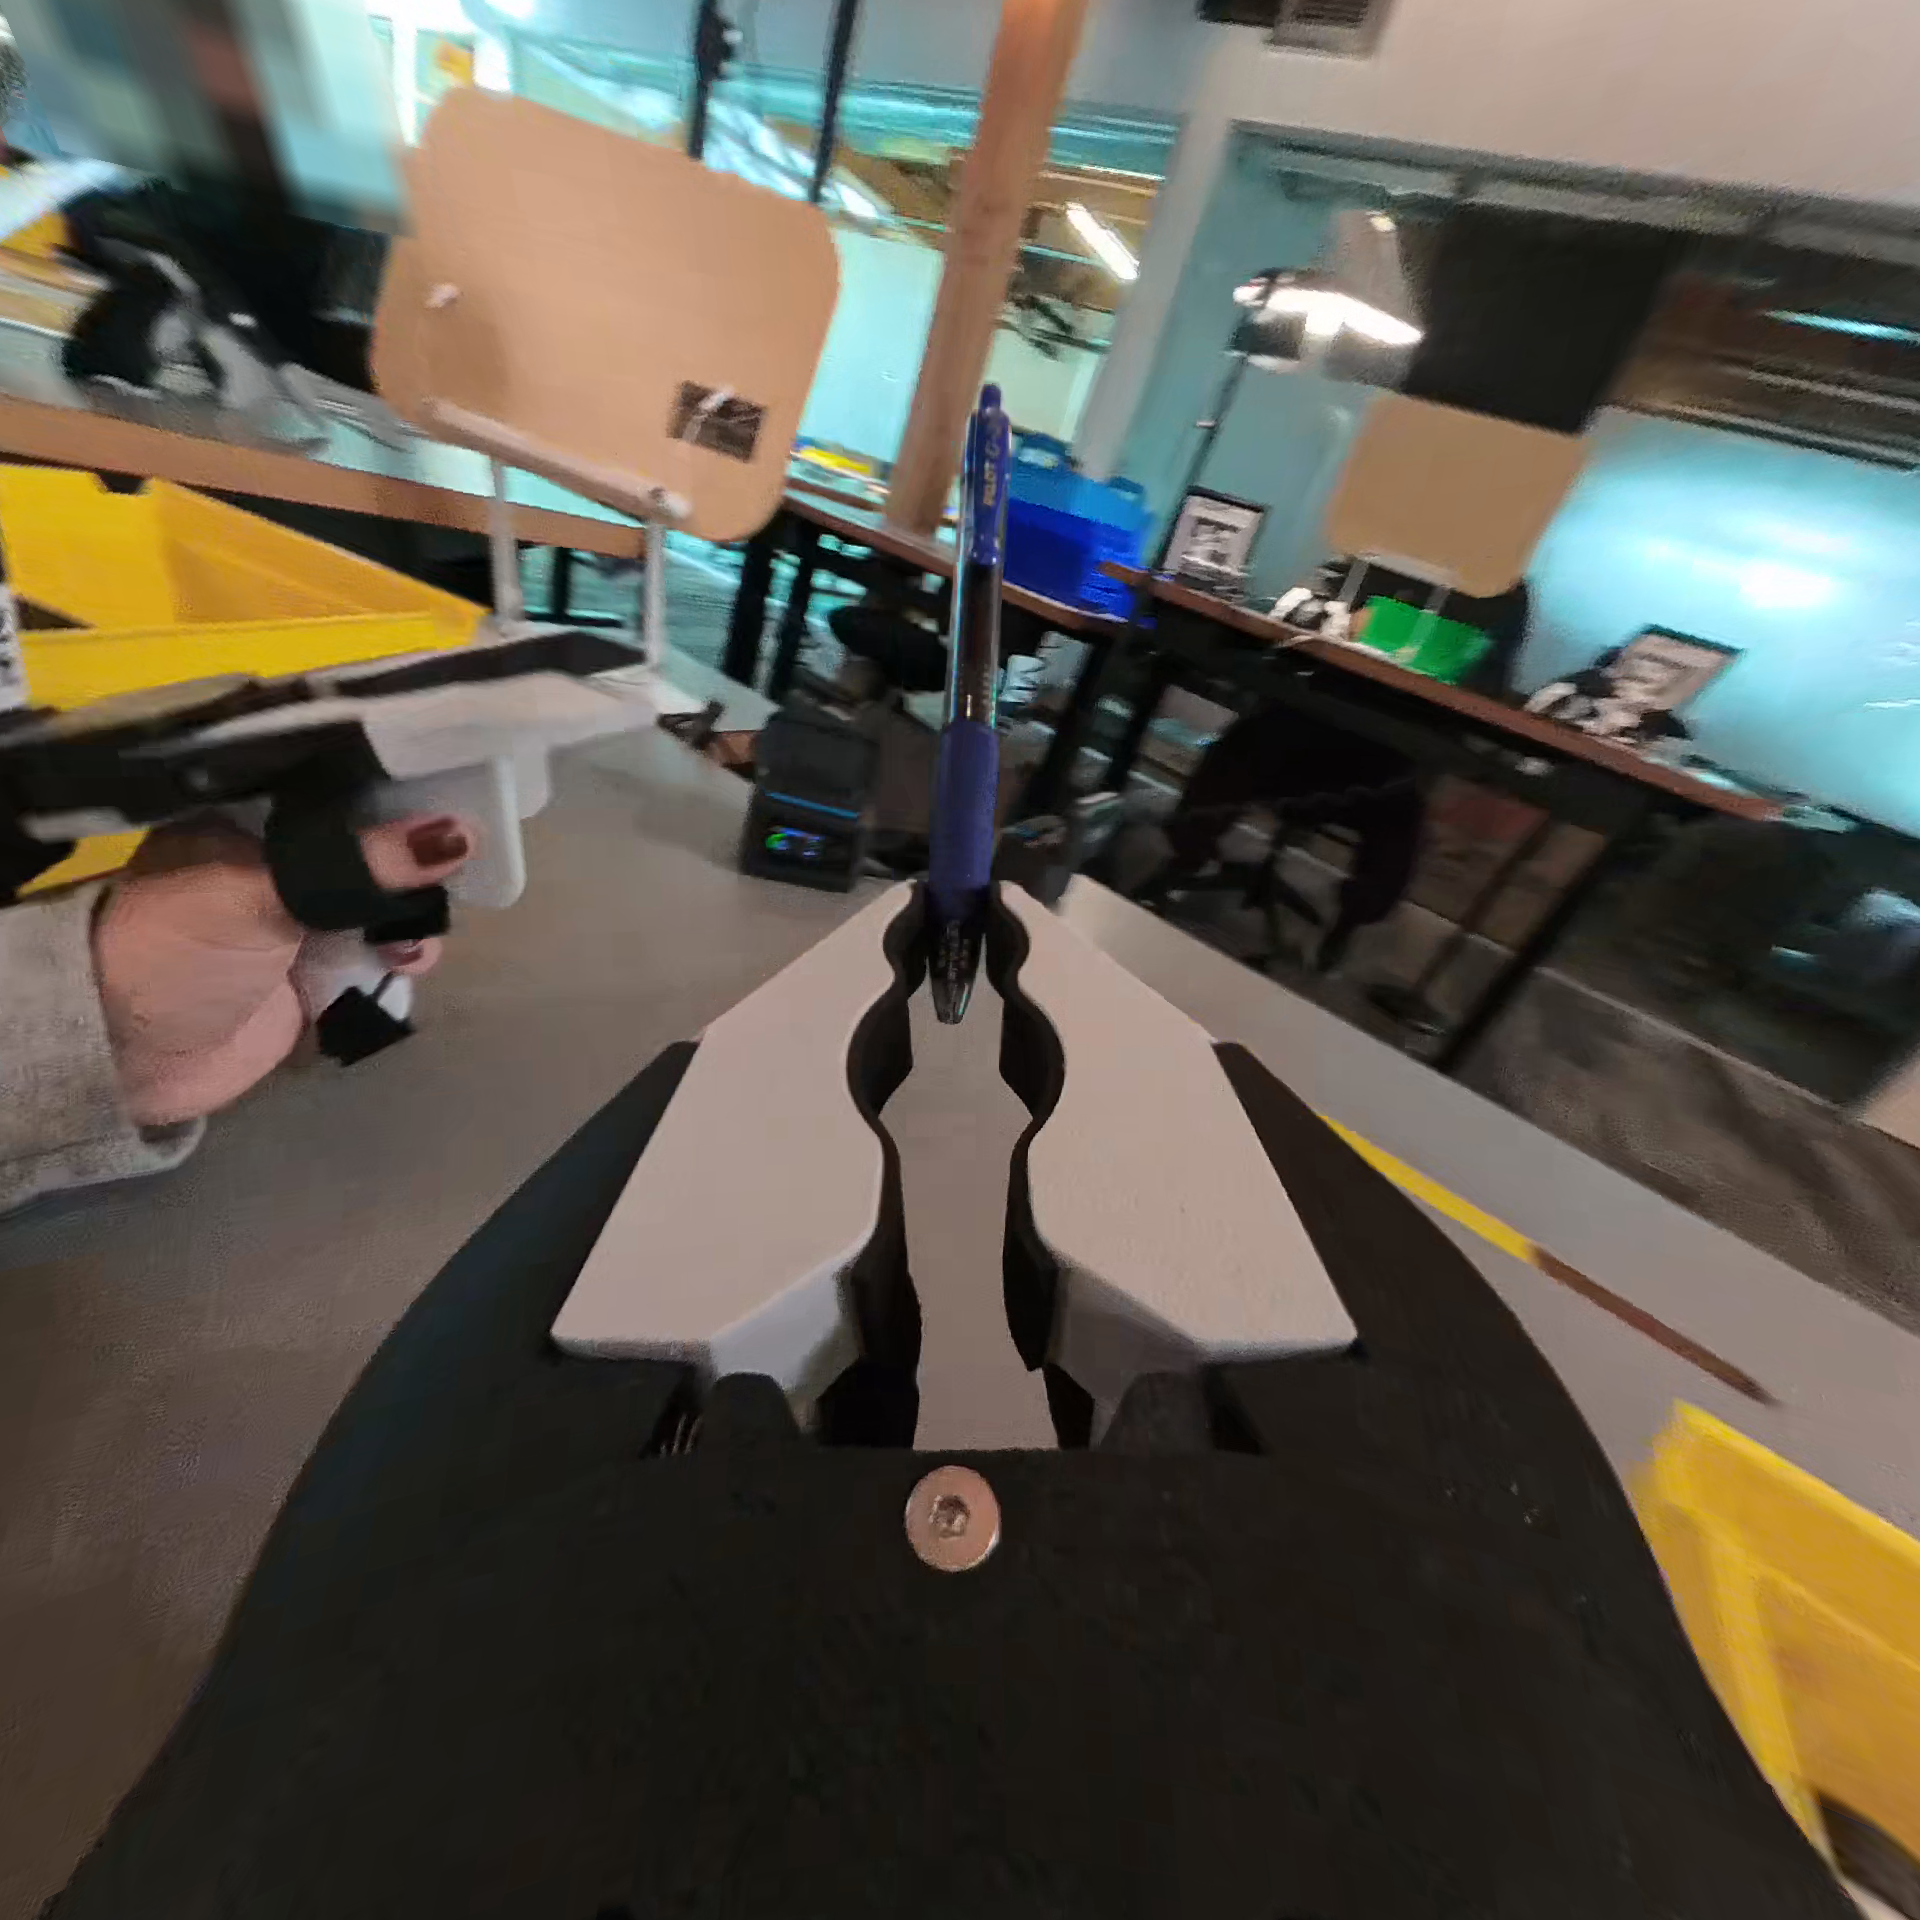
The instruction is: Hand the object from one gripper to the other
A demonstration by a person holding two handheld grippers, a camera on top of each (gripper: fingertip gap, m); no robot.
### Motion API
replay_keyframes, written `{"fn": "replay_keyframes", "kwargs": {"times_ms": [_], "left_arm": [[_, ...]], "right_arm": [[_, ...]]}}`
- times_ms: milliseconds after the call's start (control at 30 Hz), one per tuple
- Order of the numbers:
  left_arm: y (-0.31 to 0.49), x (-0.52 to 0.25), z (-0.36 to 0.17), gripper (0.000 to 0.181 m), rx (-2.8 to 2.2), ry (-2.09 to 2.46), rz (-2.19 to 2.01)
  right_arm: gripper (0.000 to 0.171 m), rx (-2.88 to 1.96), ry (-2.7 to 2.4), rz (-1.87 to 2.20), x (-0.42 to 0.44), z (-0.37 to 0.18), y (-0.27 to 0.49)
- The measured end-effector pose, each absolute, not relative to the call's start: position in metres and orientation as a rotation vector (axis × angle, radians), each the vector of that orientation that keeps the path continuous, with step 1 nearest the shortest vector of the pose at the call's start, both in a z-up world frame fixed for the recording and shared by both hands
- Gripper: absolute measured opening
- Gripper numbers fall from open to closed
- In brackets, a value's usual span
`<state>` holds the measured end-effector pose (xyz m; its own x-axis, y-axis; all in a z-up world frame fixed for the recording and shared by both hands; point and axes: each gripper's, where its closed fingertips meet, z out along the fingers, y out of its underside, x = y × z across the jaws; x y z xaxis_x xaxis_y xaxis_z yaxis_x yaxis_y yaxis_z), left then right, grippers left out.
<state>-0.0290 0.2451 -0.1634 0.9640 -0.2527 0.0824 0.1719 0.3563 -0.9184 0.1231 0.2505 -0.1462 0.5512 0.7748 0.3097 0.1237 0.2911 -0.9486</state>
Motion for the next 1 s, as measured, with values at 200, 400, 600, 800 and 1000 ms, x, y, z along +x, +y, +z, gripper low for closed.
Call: {"fn": "replay_keyframes", "kwargs": {"times_ms": [200, 400, 600, 800, 1000], "left_arm": [[0.251, -0.003, -0.171, 0.079, -1.228, 0.199, -0.217], [0.253, 0.004, -0.176, 0.073, -1.260, 0.245, -0.174], [0.255, 0.008, -0.180, 0.073, -1.281, 0.268, -0.162], [0.256, 0.012, -0.183, 0.071, -1.293, 0.312, -0.108], [0.254, 0.018, -0.185, 0.065, -1.290, 0.372, -0.022]], "right_arm": [[0.008, -1.412, -0.783, 0.176, 0.247, -0.116, 0.252], [0.009, -1.951, -0.617, -0.158, 0.390, -0.176, 0.283], [0.016, -2.116, -0.484, -0.301, 0.441, -0.205, 0.291], [0.048, -1.852, -0.626, -0.121, 0.358, -0.167, 0.291], [0.036, -1.384, -0.826, 0.277, 0.180, -0.147, 0.278]]}}
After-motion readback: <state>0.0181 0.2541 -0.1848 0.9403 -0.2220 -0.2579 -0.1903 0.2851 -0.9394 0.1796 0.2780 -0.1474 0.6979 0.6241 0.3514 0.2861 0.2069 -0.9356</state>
